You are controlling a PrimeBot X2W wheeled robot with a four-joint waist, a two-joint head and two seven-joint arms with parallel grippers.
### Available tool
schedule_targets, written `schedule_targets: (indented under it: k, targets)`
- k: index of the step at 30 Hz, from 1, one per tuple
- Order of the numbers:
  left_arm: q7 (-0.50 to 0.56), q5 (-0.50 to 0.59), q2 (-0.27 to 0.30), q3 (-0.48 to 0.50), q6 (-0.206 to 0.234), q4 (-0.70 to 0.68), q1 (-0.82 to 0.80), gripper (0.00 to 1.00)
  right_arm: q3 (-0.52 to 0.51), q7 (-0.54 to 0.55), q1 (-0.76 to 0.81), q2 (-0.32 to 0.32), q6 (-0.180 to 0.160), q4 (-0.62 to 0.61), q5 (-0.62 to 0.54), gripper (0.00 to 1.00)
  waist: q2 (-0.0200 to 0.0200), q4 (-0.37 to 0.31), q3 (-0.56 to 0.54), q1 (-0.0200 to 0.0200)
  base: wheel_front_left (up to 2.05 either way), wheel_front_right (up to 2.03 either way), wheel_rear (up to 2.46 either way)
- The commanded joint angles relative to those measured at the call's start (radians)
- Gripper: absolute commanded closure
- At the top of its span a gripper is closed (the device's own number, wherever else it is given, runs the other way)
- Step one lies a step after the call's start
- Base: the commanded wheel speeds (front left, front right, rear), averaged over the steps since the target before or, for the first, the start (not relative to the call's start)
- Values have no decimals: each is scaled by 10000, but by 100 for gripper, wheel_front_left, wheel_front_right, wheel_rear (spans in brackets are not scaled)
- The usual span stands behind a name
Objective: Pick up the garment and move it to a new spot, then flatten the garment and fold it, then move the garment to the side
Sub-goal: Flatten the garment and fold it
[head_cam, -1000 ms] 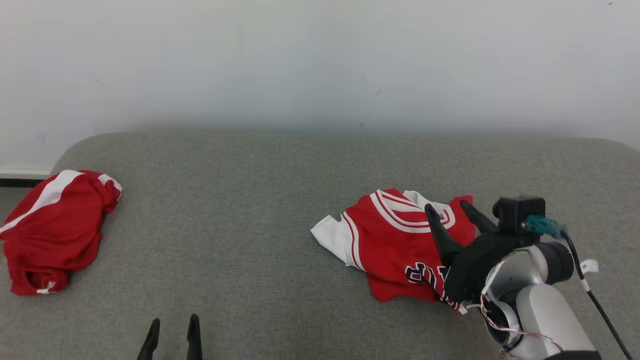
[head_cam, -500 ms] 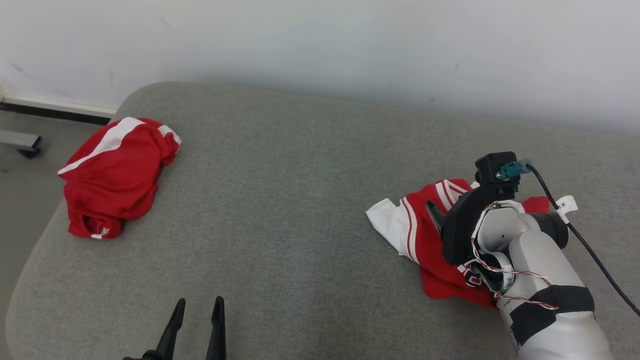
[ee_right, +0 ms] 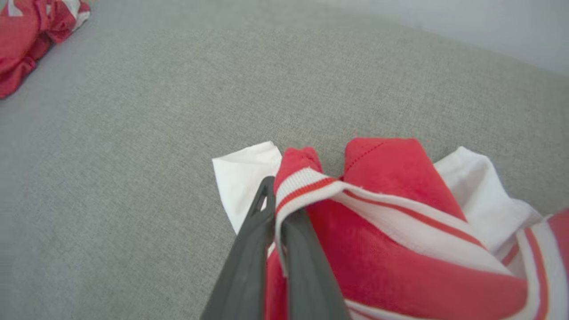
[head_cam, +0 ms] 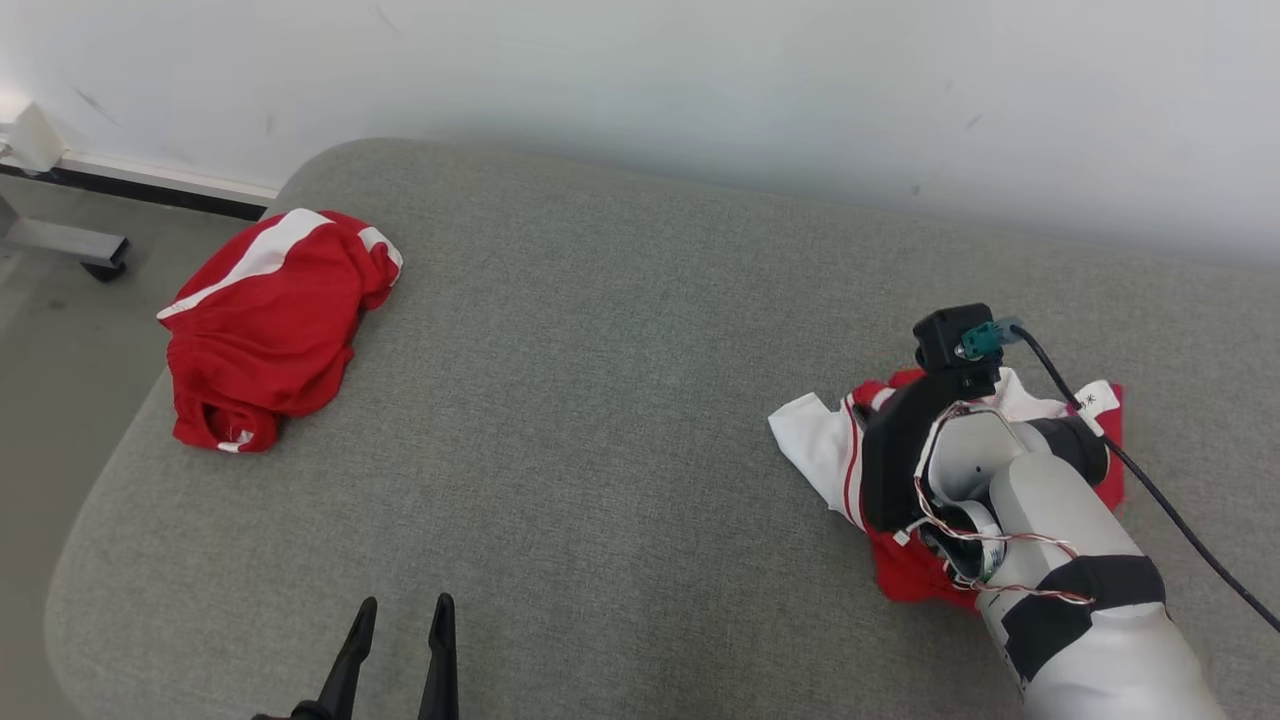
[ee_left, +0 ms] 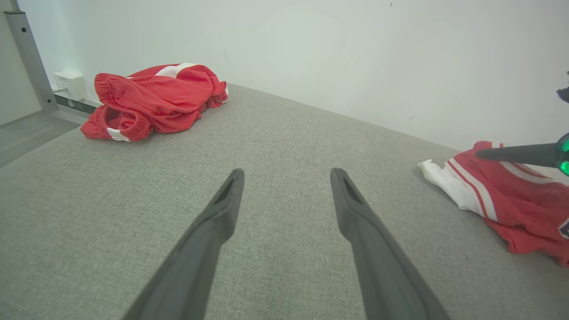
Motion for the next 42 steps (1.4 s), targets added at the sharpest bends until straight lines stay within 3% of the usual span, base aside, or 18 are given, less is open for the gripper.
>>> schedule_targets:
  k: [1, 7, 16, 24, 27, 30, 37, 42]
  targets:
    - [-34, 24, -3, 25, -1, 20, 81, 0, 201, -342, -267, 30, -21, -260, 332, 100, -1, -93, -70, -1, 0, 0, 0]
    - [-34, 134, -3, 204, 45, -93, 104, 0, 871, -1202, -811, -29, -21, -1413, 1066, 100, -1, -359, -157, -1, 0, 0, 0]
    - [-34, 268, -6, 605, 99, -324, 175, 0, 1742, -2122, -2250, -73, -21, -4330, 2182, 100, -1, -1070, -268, -1, 0, 0, 0]
    - [-34, 285, -4, 685, 75, -356, 42, 0, 1169, -3812, -3598, 365, -22, -5012, 3382, 100, -1, -1531, -260, -1, 0, 0, 0]
    - [-34, 274, -3, 639, 55, -369, 7, 0, 490, -4620, -3604, 394, -22, -4776, 3092, 100, -1, -1637, -204, -1, 0, 0, 0]
    - [-34, 271, -3, 604, 47, -389, -20, 0, -565, -4651, -2856, 312, -22, -4165, 2417, 100, -1, -1709, -160, -1, 0, 0, 0]
    - [-34, 227, 0, 578, 44, -403, -36, 0, -4037, -4539, 176, -319, -20, -3070, -56, 100, -1, -1770, 27, -1, 0, 0, 0]
    - [-34, 230, -6, 561, 68, -373, -100, 0, -5887, -4383, 2238, -57, -22, -3069, -795, 100, -1, -1932, 114, -1, 0, 0, 0]
